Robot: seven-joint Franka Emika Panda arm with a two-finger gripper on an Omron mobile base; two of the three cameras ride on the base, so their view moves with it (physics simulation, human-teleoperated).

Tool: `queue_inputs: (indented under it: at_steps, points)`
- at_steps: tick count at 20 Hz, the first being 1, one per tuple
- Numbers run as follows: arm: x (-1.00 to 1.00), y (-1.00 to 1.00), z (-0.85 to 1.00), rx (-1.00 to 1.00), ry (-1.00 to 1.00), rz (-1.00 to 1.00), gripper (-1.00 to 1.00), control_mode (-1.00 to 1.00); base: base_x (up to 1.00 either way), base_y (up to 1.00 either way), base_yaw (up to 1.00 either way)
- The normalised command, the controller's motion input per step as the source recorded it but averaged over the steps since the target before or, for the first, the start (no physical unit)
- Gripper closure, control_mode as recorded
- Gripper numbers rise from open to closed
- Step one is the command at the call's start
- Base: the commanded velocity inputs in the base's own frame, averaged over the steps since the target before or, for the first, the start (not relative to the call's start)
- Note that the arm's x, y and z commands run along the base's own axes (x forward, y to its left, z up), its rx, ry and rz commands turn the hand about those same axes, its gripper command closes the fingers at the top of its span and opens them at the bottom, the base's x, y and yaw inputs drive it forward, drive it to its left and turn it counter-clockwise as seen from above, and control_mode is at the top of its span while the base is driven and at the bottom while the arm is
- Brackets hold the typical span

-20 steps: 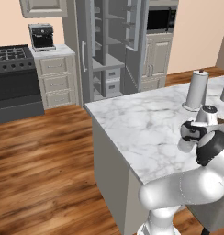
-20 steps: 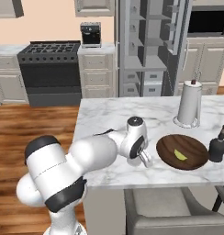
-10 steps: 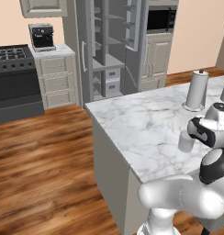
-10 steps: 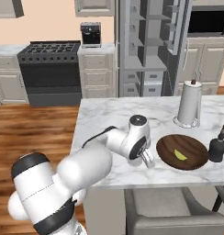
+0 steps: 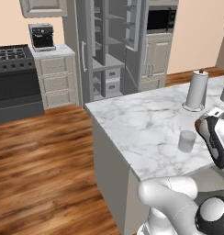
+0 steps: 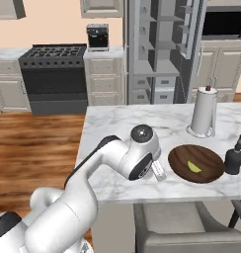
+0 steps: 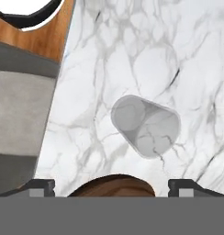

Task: There is a bowl on the dining counter. Grab a lemon wedge from the fridge and place it in the bowl. Then get the liquor bottle and glass cup from the cabinet and place them next to the bowl.

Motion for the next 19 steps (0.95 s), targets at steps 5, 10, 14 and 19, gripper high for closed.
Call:
queue_inputs:
  at_steps: [5,10,14,19]
  points:
    - [-0.44,0.19,0.85,-0.02,-0.16,-0.07,-1.0,-1.0,0.0,0.0,0.0]
    - [-0.36,0.32,0.79,-0.1,-0.18,-0.12,-1.0,-1.0,0.0,0.0,0.0]
    - [-0.4,0.36,0.76,-0.12,-0.18,-0.12,-1.0,-1.0,0.0,0.0,0.0]
    - [-0.49,0.4,0.67,-0.13,-0.17,-0.09,-1.0,-1.0,0.0,0.0,0.0]
